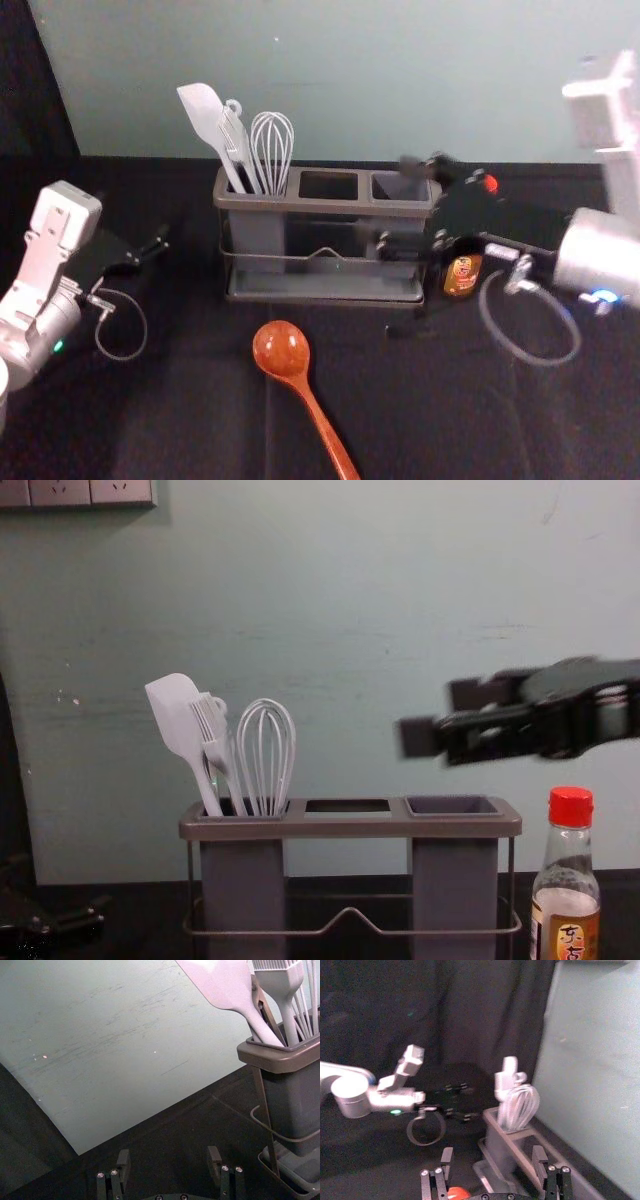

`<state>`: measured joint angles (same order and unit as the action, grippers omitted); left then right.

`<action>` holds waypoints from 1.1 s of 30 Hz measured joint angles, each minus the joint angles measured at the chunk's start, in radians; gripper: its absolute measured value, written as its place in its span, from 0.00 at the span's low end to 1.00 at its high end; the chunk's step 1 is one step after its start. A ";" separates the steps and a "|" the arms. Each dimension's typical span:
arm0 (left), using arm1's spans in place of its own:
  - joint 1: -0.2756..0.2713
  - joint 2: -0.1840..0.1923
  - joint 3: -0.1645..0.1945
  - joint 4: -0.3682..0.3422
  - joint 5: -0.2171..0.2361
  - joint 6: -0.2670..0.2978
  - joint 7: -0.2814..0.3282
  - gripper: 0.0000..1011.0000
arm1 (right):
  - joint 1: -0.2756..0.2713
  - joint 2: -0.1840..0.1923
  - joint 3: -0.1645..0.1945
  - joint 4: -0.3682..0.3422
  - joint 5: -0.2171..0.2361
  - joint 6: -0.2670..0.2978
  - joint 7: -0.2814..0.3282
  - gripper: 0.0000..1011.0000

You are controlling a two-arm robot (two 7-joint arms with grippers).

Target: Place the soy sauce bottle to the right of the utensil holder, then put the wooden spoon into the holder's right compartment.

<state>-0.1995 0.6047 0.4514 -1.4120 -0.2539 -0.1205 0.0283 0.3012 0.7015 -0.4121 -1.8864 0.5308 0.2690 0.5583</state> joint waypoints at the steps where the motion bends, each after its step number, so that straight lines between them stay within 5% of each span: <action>1: 0.000 0.000 0.000 0.000 0.000 0.000 0.000 0.99 | 0.007 -0.003 -0.013 -0.003 -0.001 0.013 0.000 0.99; 11: 0.000 0.000 0.000 0.000 0.000 0.000 0.000 0.99 | 0.095 -0.082 -0.173 0.000 -0.048 0.223 -0.073 0.99; 19: 0.000 0.000 0.000 0.000 0.000 0.000 0.000 0.99 | 0.166 -0.201 -0.278 0.018 -0.107 0.495 -0.189 0.99; 27: 0.000 0.000 0.000 0.000 0.000 0.000 0.000 0.99 | 0.207 -0.316 -0.336 0.095 -0.165 0.704 -0.280 0.99; 33: 0.000 0.000 0.000 0.000 0.000 0.000 0.000 0.99 | 0.213 -0.390 -0.352 0.150 -0.190 0.788 -0.320 0.99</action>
<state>-0.1995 0.6047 0.4514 -1.4120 -0.2539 -0.1205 0.0283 0.5144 0.3115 -0.7642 -1.7360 0.3403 1.0570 0.2380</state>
